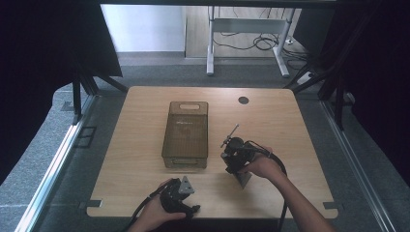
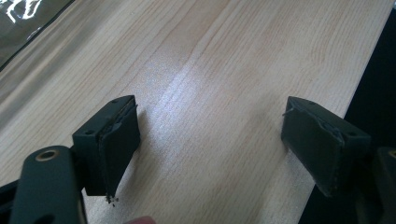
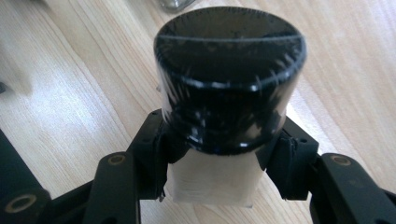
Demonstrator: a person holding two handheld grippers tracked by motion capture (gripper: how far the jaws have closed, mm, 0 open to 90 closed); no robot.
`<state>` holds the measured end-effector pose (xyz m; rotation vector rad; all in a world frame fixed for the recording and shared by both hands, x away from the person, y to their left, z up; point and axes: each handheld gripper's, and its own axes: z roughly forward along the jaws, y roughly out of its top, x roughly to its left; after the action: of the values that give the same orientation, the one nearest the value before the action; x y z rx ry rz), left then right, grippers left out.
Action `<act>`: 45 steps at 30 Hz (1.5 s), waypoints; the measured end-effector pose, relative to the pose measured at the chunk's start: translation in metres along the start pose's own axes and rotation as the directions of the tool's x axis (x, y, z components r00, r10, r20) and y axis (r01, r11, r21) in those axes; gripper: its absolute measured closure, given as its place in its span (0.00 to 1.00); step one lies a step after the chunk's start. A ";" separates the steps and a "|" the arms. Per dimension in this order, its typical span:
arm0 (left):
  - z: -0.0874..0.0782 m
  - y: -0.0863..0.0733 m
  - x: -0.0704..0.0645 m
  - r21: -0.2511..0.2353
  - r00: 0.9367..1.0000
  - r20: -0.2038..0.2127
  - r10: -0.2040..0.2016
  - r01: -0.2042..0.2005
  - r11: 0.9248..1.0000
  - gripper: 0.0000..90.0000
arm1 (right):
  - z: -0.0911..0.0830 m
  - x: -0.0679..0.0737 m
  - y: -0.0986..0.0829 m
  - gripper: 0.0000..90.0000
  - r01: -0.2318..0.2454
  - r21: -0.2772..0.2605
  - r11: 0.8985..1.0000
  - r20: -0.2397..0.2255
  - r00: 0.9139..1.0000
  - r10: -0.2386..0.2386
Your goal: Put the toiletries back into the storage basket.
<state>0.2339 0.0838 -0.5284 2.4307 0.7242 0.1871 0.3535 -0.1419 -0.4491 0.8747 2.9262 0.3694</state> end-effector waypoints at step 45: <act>0.001 0.000 -0.001 -0.010 1.000 0.014 0.019 -0.018 1.000 0.20 | 0.008 0.029 0.027 0.52 0.094 -0.006 0.996 -0.040 0.995 -0.094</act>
<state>0.2333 0.0823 -0.5295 2.4278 0.6932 0.1802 0.3449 -0.1029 -0.4499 0.7347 2.9891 0.3907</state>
